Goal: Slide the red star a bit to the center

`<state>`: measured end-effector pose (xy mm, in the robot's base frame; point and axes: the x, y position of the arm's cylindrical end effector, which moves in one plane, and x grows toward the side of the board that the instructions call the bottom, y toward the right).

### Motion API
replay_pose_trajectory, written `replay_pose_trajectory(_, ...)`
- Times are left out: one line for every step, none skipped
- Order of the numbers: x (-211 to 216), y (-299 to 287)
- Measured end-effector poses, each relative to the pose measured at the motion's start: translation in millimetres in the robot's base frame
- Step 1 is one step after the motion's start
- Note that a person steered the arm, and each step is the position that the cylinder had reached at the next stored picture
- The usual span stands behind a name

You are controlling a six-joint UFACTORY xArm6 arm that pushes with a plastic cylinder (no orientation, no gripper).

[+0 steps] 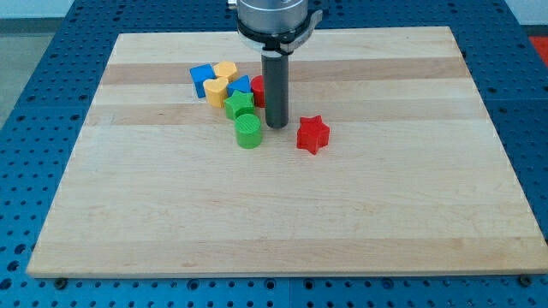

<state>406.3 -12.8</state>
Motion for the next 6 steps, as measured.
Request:
replay_pose_trajectory(6.2,0.0)
replay_pose_trajectory(23.7,-6.5)
replay_pose_trajectory(54.8,-9.9)
replay_pose_trajectory(61.2,-8.6)
replay_pose_trajectory(87.9,38.8)
replay_pose_trajectory(87.9,81.1)
